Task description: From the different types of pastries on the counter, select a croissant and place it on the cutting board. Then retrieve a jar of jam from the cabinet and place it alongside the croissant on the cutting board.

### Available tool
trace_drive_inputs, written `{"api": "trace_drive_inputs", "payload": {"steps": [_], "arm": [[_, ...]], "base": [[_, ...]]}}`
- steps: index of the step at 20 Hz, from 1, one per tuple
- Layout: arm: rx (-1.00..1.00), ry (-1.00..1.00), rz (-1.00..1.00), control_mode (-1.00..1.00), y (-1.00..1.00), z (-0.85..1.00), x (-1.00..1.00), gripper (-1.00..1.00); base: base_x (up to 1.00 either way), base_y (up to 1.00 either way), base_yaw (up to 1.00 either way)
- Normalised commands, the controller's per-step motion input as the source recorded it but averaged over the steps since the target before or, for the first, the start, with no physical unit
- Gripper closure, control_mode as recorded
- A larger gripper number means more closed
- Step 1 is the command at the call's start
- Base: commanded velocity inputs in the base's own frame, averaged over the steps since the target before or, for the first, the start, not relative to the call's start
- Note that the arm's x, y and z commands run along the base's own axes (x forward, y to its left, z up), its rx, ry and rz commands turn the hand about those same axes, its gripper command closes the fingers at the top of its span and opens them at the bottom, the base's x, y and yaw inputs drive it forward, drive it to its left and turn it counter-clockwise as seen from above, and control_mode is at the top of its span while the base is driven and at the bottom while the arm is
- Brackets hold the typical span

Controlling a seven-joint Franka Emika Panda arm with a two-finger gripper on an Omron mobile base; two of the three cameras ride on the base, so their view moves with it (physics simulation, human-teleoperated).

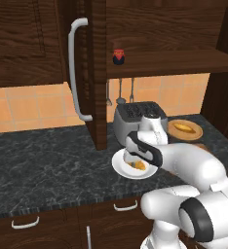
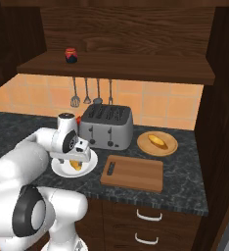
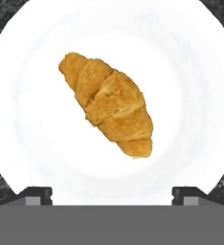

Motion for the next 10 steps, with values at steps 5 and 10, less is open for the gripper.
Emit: {"api": "trace_drive_inputs", "payload": {"steps": [5,10], "arm": [[0.00,-0.02,0.01,-1.00,0.03,-0.04,0.39,-1.00],[0.00,-0.01,0.02,-1.00,0.01,-0.10,0.20,-1.00]], "base": [[0.00,0.00,0.00],[0.00,0.00,0.00]]}}
